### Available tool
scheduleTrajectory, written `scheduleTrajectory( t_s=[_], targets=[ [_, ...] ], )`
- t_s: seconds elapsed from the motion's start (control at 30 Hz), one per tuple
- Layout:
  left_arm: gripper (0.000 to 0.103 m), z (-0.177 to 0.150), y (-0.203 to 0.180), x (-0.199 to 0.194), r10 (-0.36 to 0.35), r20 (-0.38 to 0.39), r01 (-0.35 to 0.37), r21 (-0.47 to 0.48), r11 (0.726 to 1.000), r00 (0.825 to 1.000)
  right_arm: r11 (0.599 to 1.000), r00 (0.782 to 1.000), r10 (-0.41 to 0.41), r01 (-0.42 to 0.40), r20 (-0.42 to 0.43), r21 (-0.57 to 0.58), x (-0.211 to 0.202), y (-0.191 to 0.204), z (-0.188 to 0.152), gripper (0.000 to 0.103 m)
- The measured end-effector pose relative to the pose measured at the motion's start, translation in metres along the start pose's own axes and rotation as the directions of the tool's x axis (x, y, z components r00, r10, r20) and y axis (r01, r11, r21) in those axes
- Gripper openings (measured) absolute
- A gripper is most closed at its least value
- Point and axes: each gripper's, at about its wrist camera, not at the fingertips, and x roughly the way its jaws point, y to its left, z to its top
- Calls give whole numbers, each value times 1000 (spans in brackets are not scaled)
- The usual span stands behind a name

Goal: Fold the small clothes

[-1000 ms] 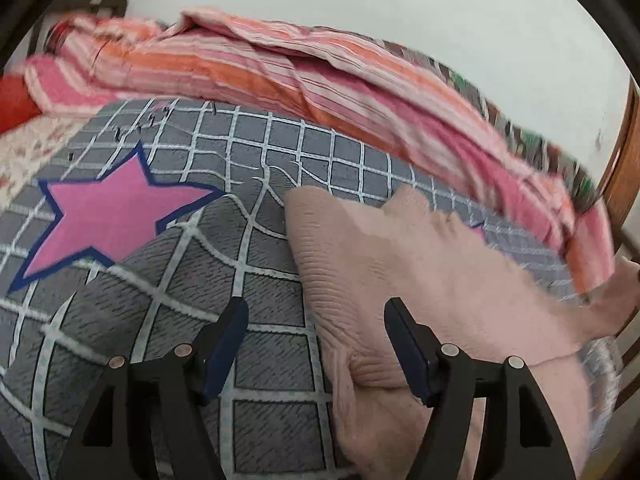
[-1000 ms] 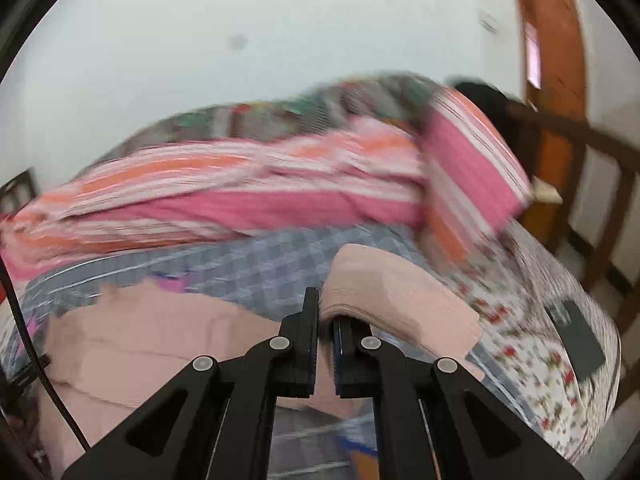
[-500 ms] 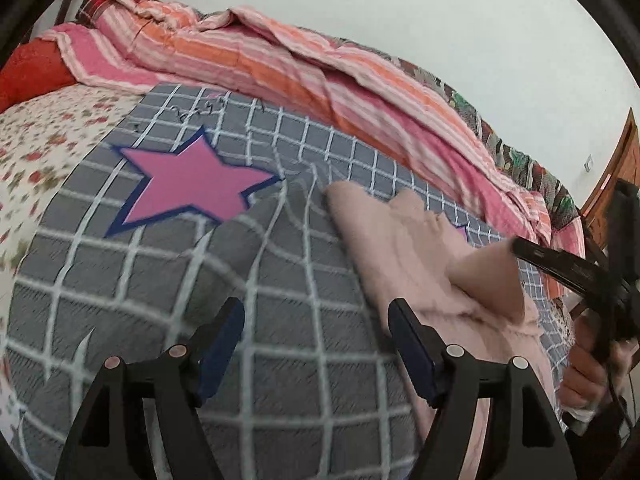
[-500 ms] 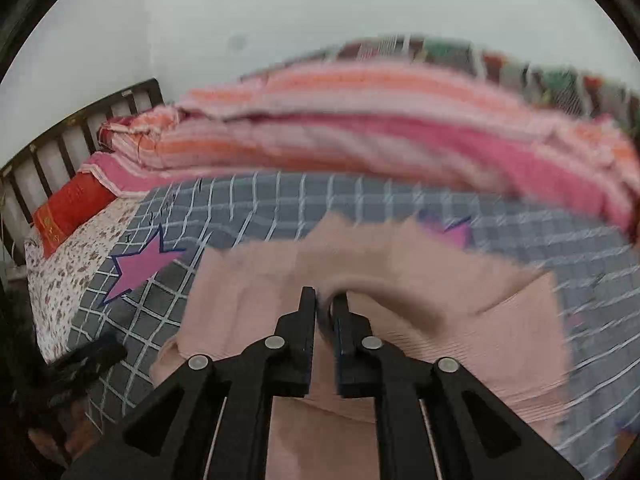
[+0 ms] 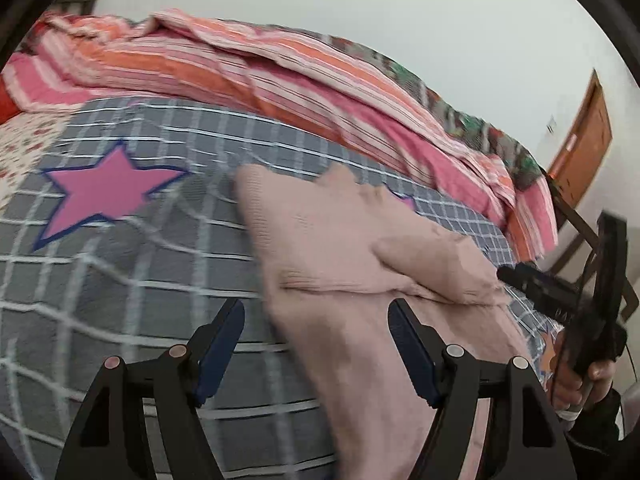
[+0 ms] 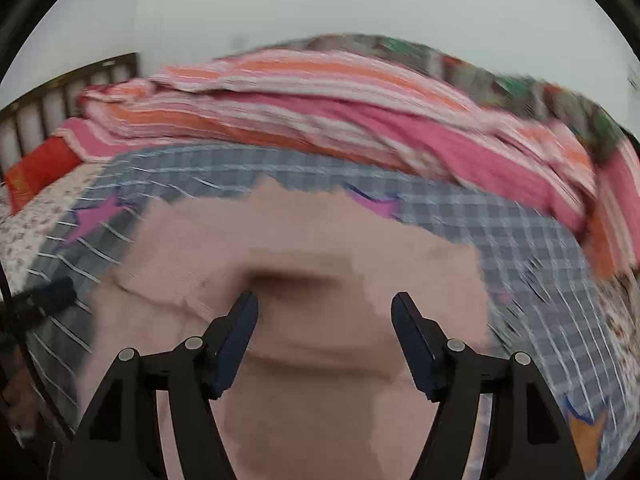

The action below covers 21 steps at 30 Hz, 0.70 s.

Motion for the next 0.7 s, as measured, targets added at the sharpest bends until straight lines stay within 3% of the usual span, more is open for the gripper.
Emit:
scheduleTrajectory(
  t_s=[0.17,0.3,0.37,0.5,0.63,0.7],
  targets=[
    [73,-1,-47,26,-55,-62,59,69,996,997,991,998,-8,15,-55,131,-1,-54,-34,68],
    [73,6,-95,52,-29,-99,42,137,990,995,984,998,-5,15,-56,179,-5,-77,-53,68],
    [73,16,-109,63,-12,-106,25,124,992,994,981,999,-3,13,-51,191,-5,-84,-58,68],
    [73,30,-116,85,52,-108,-41,102,994,993,972,999,17,-5,-51,235,4,-99,-57,68],
    [71,28,-107,108,115,-175,-103,79,992,978,963,999,27,-14,-47,267,20,-110,-48,68],
    [73,32,-96,104,123,-149,-115,63,991,981,962,997,37,-19,-62,274,31,-113,-45,68]
  ],
)
